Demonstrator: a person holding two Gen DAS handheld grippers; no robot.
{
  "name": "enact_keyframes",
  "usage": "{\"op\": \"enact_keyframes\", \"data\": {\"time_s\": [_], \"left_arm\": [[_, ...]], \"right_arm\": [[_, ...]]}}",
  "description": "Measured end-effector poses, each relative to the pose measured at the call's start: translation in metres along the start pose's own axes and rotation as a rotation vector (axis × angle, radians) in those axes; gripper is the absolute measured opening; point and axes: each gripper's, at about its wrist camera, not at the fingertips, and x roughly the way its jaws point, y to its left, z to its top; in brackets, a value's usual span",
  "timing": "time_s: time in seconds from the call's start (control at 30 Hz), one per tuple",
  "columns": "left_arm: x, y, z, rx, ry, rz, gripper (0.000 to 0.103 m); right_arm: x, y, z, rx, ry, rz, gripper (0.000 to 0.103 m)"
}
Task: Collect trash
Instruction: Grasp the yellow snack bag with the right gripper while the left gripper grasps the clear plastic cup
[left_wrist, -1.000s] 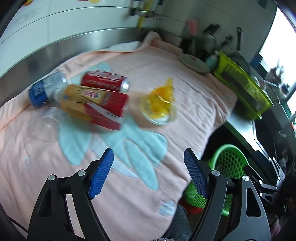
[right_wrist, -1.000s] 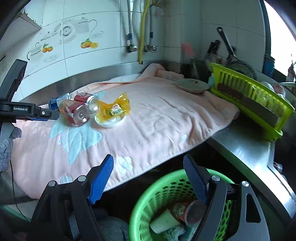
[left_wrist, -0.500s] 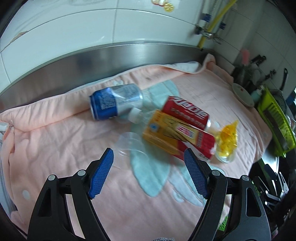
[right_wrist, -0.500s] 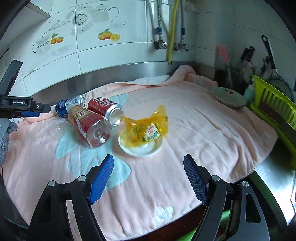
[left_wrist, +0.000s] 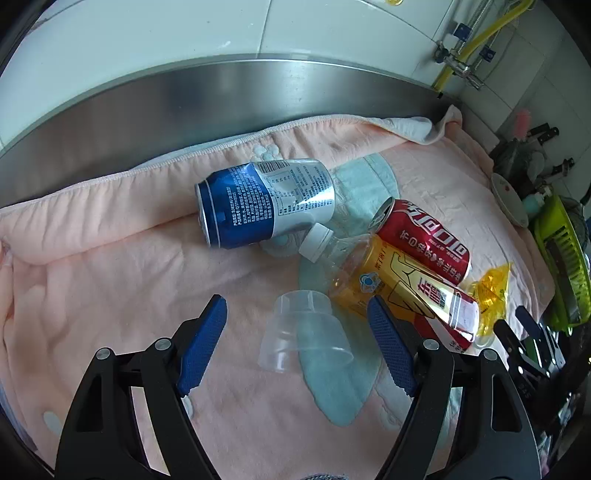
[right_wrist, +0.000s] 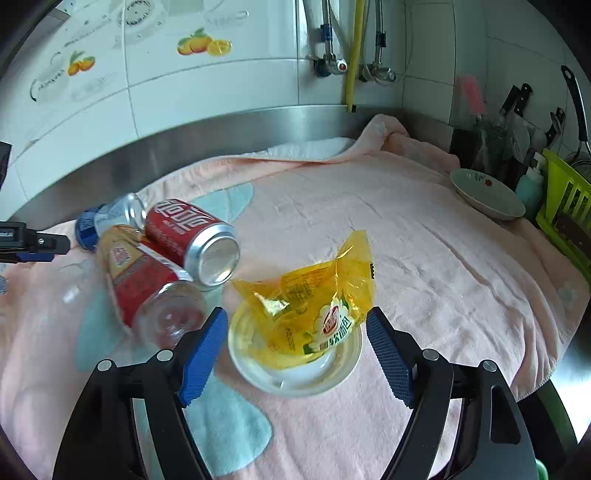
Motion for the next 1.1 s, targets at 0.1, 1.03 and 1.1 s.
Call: {"op": "enact_keyframes", "data": {"time_s": [0.1,1.03,1.1], "left_arm": [[0.009,0.002,0.003,-0.002,0.018,0.002,0.082],[0.032,-0.008,-0.029,0.075,0.141,-0.017,0.061],[0.023,-0.009,-0.033,0.074,0.129,-0.026,0.061]], "right_arm": [[0.011,-0.001,0.002,0.004,0.013,-0.007,0.074],[-0.033,-0.006,-0.003,0.046,-0.08,0.035,0.035],[-0.046,-0.006,-0.007,0.044,-0.091,0.04,0.035]]}}
